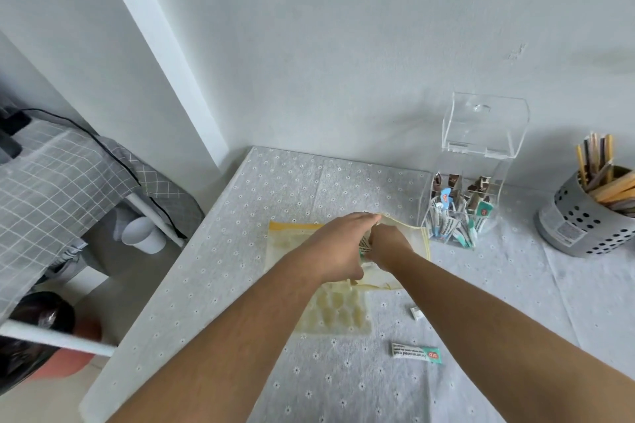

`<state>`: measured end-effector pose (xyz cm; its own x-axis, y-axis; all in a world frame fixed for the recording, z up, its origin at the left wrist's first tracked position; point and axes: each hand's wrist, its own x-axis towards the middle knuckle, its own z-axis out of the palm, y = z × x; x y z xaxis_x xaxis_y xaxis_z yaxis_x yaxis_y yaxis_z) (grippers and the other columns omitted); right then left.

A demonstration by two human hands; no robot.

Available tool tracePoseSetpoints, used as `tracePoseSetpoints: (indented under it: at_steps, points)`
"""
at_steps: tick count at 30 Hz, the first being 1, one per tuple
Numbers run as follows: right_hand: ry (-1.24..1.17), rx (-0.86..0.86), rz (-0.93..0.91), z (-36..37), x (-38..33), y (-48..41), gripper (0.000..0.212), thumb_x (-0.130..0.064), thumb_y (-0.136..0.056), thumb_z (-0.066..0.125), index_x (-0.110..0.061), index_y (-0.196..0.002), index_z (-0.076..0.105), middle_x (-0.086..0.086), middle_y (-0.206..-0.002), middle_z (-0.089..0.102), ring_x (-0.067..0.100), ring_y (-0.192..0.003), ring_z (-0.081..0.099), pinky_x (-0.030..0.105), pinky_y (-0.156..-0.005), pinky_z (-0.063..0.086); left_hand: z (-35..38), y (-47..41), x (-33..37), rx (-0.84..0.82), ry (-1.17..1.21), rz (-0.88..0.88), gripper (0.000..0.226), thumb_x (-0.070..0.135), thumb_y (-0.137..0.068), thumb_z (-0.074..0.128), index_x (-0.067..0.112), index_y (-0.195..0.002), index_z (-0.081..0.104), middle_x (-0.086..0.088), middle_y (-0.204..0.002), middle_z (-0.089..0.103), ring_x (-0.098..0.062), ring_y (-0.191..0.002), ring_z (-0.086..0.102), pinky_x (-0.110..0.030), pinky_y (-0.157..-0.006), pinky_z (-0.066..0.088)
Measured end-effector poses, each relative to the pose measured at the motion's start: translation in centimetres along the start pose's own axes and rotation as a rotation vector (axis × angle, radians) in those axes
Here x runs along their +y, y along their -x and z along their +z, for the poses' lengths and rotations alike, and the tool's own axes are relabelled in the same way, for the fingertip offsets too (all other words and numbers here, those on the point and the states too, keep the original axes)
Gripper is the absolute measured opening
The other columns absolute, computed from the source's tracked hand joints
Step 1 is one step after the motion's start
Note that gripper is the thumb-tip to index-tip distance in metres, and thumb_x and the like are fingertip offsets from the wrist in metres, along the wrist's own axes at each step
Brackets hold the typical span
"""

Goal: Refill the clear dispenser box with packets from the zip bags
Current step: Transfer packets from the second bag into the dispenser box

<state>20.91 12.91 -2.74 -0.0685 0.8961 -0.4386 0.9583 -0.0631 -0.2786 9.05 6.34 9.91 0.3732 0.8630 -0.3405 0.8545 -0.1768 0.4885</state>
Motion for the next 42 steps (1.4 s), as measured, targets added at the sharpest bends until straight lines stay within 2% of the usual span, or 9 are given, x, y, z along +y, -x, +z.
tracePoseSetpoints:
  at_steps: [9,14,17,20,25,28,32,36,42]
  points:
    - [0.011,-0.009,-0.196,-0.9,-0.4,1.2,0.023,-0.02,-0.08,0.064,-0.012,-0.101,0.063,0.006,-0.102,0.064,0.023,-0.094,0.062,0.028,-0.065,0.044,-1.1,0.6,0.3,-0.004,-0.029,-0.019,0.093,-0.001,-0.073,0.066,0.023,-0.149,0.019,0.01,-0.155,0.022,-0.02,-0.122,0.048,-0.012,-0.08,0.036]
    - [-0.311,-0.043,-0.219,-2.3,-0.2,1.9,0.003,-0.009,-0.081,0.068,-0.009,-0.078,0.067,0.014,-0.077,0.071,0.022,-0.065,0.067,0.032,-0.06,0.053,-1.2,1.2,0.4,0.01,-0.043,-0.032,0.091,0.0,-0.074,0.065,0.024,-0.149,0.019,0.011,-0.155,0.022,-0.018,-0.121,0.048,-0.007,-0.072,0.029]
    - [-0.37,-0.024,-0.215,-2.9,-0.2,2.8,0.012,-0.011,-0.085,0.064,-0.013,-0.073,0.064,0.005,-0.067,0.066,0.012,-0.055,0.061,0.027,-0.059,0.05,-1.0,1.6,0.5,0.018,-0.047,-0.03,0.092,0.0,-0.073,0.064,0.024,-0.149,0.019,0.011,-0.155,0.022,-0.018,-0.12,0.048,-0.005,-0.068,0.027]
    - [-0.338,-0.018,-0.237,-3.6,-0.5,3.8,0.008,-0.01,-0.086,0.062,-0.009,-0.079,0.065,0.008,-0.072,0.066,0.017,-0.066,0.061,0.034,-0.071,0.054,-1.0,2.0,0.6,0.026,-0.069,-0.022,0.092,0.003,-0.074,0.066,0.022,-0.149,0.018,0.01,-0.155,0.021,-0.017,-0.122,0.047,-0.006,-0.075,0.028]
    - [-0.121,0.067,-0.384,-5.6,-0.6,6.7,0.018,-0.015,-0.087,0.057,-0.001,-0.09,0.068,0.012,-0.09,0.069,0.024,-0.082,0.058,0.027,-0.061,0.035,-1.1,2.6,0.6,0.046,-0.093,-0.025,0.091,0.003,-0.074,0.066,0.022,-0.149,0.018,0.008,-0.155,0.021,-0.013,-0.127,0.043,-0.009,-0.085,0.03]
    - [-0.084,0.118,-0.459,-7.2,0.0,8.8,0.018,-0.019,-0.087,0.057,-0.006,-0.094,0.068,0.01,-0.095,0.069,0.025,-0.091,0.061,0.029,-0.073,0.045,-1.1,2.6,0.6,0.057,-0.111,-0.026,0.092,0.002,-0.073,0.065,0.022,-0.149,0.018,0.007,-0.155,0.022,-0.011,-0.136,0.032,-0.015,-0.097,0.032]
    - [-0.453,0.12,-0.4,-9.8,2.3,10.6,0.015,-0.019,-0.082,0.068,-0.007,-0.075,0.062,0.01,-0.079,0.066,0.019,-0.074,0.061,0.031,-0.072,0.051,-1.1,2.5,0.8,0.05,-0.138,-0.044,0.093,0.005,-0.073,0.067,0.023,-0.15,0.016,0.005,-0.155,0.022,-0.013,-0.138,0.03,-0.02,-0.099,0.035]
    - [-0.921,0.087,-0.302,-12.4,5.2,12.1,0.019,-0.005,-0.085,0.065,-0.009,-0.069,0.056,0.024,-0.089,0.071,0.019,-0.069,0.067,0.029,-0.066,0.059,-1.1,2.6,0.9,0.035,-0.122,-0.055,0.092,0.004,-0.075,0.064,0.025,-0.15,0.015,0.007,-0.155,0.02,-0.014,-0.137,0.03,-0.017,-0.093,0.034]
    - [-0.857,0.39,-0.15,-15.3,9.8,11.6,0.013,-0.005,-0.083,0.069,0.003,-0.087,0.06,0.013,-0.069,0.064,0.018,-0.055,0.06,0.025,-0.051,0.058,-0.9,2.2,0.7,0.045,-0.099,-0.062,0.092,0.003,-0.075,0.063,0.027,-0.15,0.015,0.01,-0.155,0.019,-0.013,-0.135,0.034,-0.021,-0.092,0.043]
